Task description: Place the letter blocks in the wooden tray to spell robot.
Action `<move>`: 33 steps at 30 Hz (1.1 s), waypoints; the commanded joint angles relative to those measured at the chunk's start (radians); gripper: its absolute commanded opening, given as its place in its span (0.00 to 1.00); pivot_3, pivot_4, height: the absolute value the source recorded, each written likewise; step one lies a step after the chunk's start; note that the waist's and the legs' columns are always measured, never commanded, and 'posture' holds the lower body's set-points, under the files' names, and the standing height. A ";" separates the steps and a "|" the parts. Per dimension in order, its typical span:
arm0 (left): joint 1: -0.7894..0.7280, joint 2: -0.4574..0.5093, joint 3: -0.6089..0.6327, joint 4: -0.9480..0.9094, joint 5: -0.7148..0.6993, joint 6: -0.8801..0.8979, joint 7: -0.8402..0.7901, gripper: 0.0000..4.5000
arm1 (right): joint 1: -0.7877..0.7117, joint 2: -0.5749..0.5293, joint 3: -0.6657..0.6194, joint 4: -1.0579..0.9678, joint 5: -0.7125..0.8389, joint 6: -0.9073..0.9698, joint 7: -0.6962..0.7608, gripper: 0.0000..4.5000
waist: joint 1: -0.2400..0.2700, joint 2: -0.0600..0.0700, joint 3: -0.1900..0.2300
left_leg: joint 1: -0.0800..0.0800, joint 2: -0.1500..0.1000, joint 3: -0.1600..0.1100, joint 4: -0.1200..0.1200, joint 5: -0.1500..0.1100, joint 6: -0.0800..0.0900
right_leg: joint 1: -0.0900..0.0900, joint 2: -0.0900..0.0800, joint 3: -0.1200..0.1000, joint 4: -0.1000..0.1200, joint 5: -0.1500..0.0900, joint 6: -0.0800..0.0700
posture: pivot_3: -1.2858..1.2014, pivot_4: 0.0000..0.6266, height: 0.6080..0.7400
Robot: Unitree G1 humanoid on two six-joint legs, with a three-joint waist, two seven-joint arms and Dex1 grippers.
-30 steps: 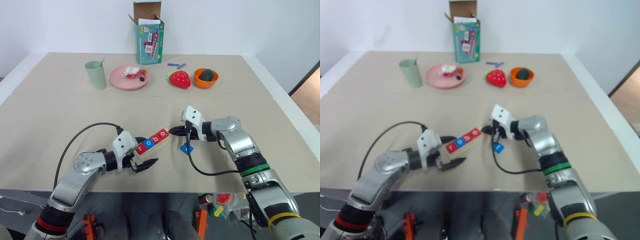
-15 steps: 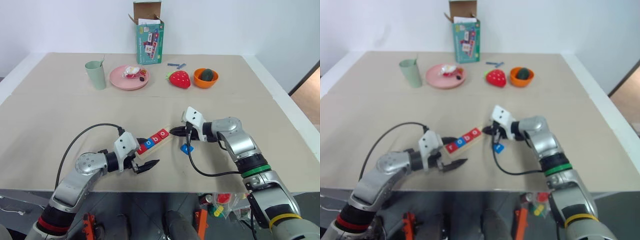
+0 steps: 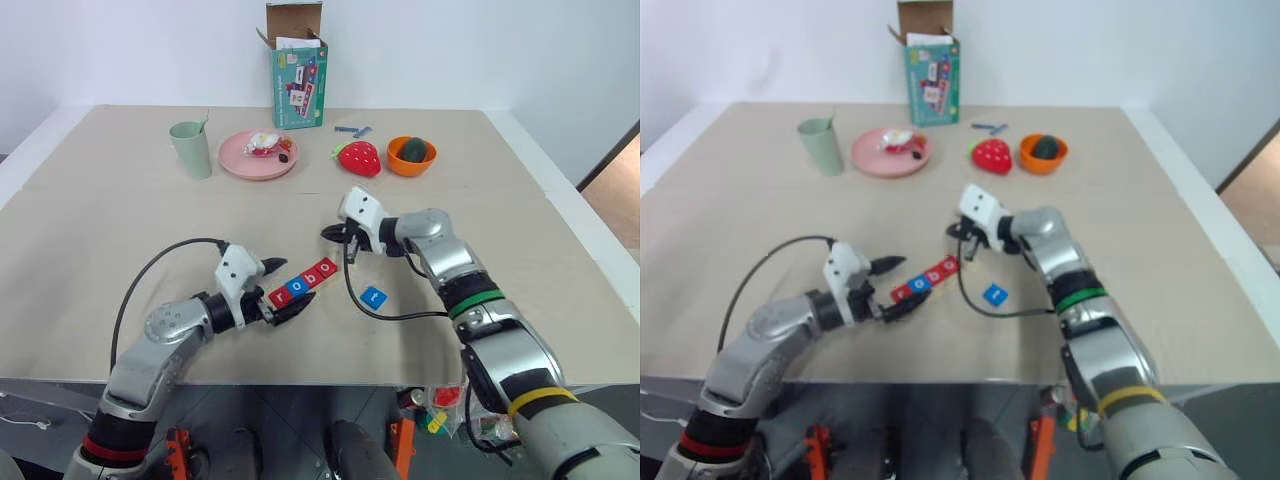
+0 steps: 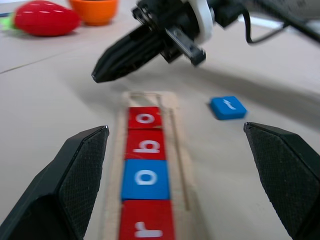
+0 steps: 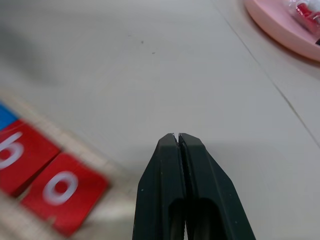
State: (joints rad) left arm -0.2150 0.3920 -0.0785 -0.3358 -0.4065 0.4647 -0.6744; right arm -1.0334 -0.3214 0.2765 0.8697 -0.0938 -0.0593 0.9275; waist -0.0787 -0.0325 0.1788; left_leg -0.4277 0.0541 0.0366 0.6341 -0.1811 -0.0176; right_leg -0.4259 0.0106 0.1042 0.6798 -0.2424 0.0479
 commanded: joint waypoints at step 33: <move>0.002 0.022 -0.012 -0.030 0.022 -0.033 -0.013 1.00 | -0.083 -0.050 0.018 0.190 -0.132 -0.281 0.170 0.01 | 0.000 0.000 0.000 | 0.000 0.000 0.000 0.000 0.000 0.000 | 0.000 0.000 0.000 0.000 0.000 0.000 | 0.52 0.24 1.00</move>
State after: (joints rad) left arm -0.2039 0.4096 -0.0861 -0.3501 -0.3897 0.4539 -0.6832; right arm -1.1144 -0.3586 0.3141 1.1018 -0.2434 -0.3425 1.0838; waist -0.0786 -0.0324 0.1788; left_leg -0.4275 0.0542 0.0365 0.6339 -0.1811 -0.0177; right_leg -0.4259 0.0106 0.1043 0.6798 -0.2425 0.0476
